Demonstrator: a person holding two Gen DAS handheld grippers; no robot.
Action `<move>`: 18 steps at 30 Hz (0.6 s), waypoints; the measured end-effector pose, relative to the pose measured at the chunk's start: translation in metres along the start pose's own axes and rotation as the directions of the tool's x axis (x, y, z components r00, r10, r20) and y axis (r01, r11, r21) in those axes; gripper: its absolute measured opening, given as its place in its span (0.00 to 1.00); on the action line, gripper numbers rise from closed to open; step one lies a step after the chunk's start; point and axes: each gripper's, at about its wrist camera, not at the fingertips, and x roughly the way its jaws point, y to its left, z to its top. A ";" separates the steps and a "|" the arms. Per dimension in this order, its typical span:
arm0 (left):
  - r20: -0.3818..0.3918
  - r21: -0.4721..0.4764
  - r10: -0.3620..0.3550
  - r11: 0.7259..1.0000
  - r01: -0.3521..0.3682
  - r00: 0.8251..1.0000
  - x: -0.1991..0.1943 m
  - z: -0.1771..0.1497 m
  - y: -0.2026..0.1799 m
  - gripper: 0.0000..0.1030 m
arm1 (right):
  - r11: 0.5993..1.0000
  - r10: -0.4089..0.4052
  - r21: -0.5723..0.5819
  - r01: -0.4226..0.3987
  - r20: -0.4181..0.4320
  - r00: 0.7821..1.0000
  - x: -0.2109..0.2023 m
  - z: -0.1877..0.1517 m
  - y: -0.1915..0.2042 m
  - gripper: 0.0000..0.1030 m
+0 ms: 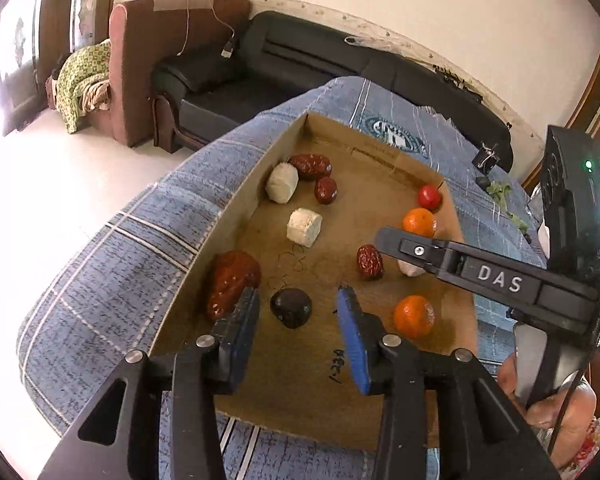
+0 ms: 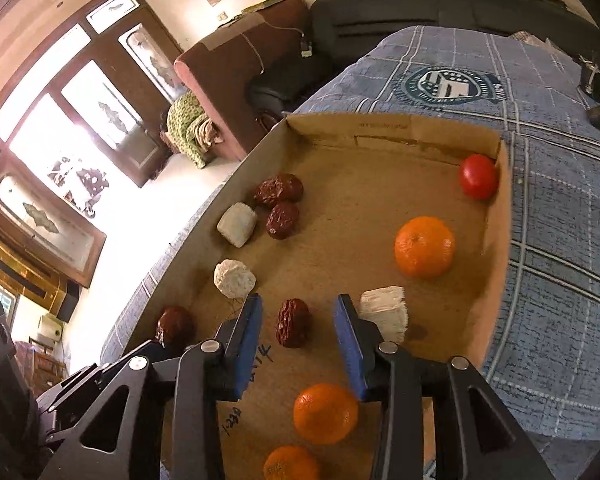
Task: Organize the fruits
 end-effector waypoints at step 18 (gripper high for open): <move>0.217 0.230 0.105 0.961 -0.155 0.970 -0.065 -0.021 -0.107 0.85 | 0.948 -0.314 0.045 0.315 0.306 0.899 -0.178 -0.091 -0.049 0.67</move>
